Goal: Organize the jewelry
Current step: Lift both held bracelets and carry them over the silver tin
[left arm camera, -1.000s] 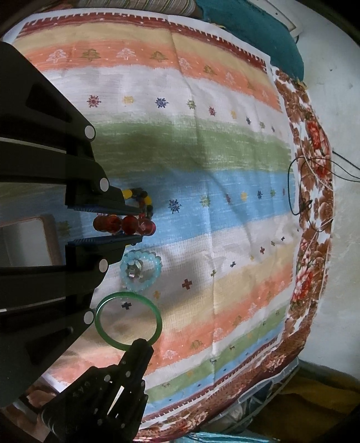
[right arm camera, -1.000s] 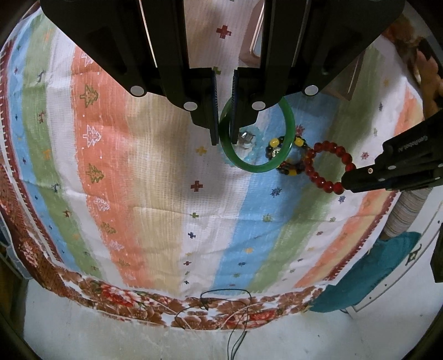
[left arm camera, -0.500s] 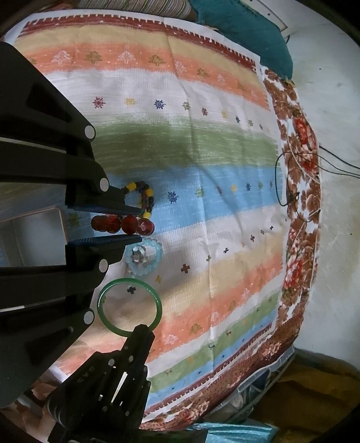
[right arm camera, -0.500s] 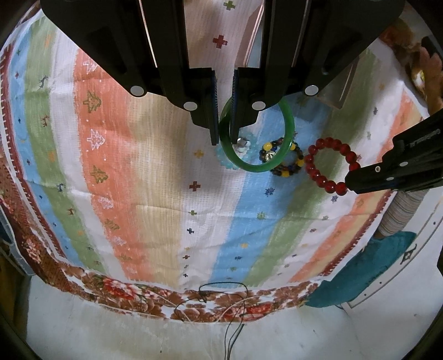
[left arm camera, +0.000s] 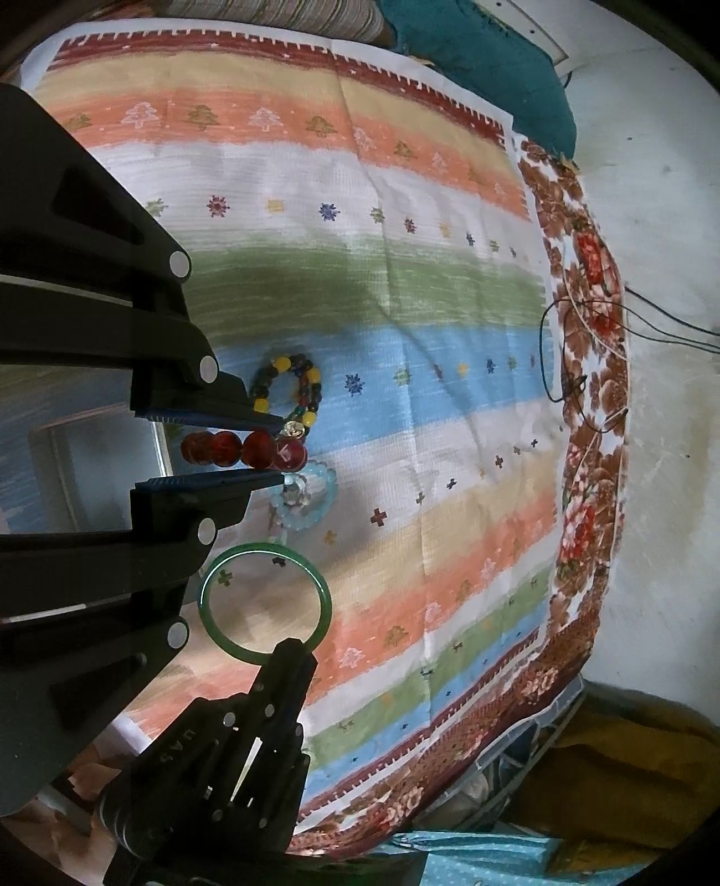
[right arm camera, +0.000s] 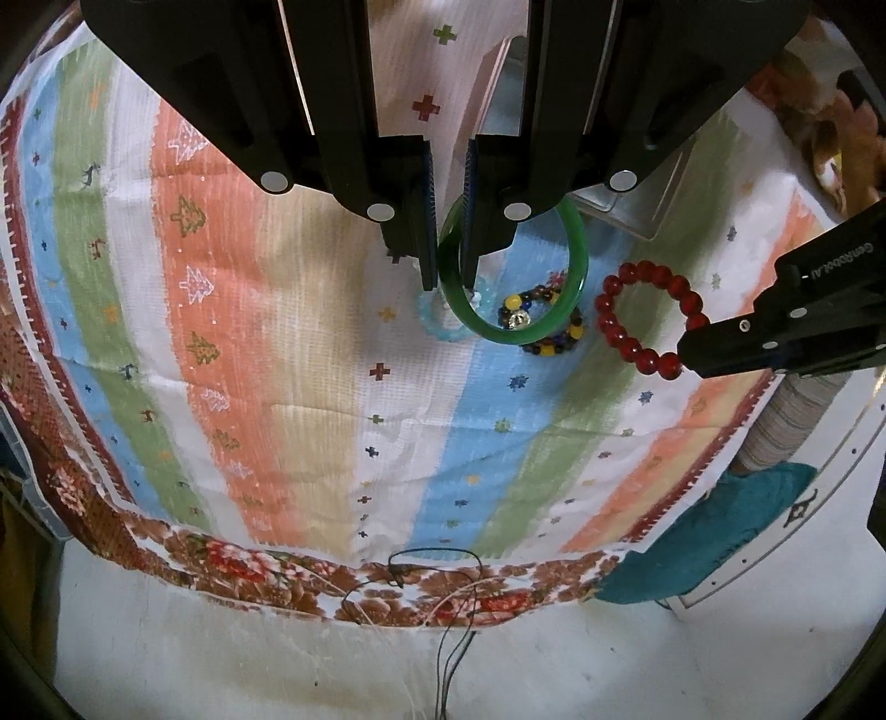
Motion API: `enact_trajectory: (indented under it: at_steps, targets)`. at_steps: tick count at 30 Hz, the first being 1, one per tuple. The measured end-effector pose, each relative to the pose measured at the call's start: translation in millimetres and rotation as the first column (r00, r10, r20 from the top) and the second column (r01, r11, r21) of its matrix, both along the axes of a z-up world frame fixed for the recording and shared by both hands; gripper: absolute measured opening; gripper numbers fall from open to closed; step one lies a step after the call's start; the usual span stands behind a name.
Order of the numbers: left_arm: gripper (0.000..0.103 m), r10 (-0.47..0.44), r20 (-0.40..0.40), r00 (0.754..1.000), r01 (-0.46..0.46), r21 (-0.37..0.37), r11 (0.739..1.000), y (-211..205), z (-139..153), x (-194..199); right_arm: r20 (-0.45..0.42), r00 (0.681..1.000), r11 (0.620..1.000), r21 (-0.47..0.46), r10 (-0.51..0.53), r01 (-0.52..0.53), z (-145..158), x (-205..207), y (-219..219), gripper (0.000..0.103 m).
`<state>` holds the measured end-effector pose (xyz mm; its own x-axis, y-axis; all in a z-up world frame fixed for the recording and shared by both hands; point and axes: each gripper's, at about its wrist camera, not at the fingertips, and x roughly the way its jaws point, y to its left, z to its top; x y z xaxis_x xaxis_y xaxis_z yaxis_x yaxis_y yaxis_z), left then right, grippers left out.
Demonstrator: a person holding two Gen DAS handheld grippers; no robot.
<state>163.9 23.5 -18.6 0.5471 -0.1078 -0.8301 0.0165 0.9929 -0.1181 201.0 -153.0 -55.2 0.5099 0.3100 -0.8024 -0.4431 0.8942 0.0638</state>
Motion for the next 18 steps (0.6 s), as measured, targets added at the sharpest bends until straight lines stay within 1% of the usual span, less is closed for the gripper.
enact_trajectory:
  at_steps: [7,12,18]
  targets:
    - [0.013,-0.014,0.015,1.0,0.014,-0.005,1.0,-4.3,4.6,-15.0,0.002,1.0,1.0,0.001,0.002,-0.002,0.1,-6.2,-0.8,0.009]
    - [0.013,-0.031,0.011,0.999,0.031,0.011,0.999,-10.3,2.6,-23.0,0.001,1.0,1.0,0.0,0.005,-0.005,-0.5,-8.8,-0.8,0.009]
    - [0.013,-0.04,0.031,0.999,0.04,-0.002,0.999,-12.8,8.0,-35.1,0.003,1.0,1.0,0.002,0.008,-0.008,-0.7,-19.6,-2.2,0.009]
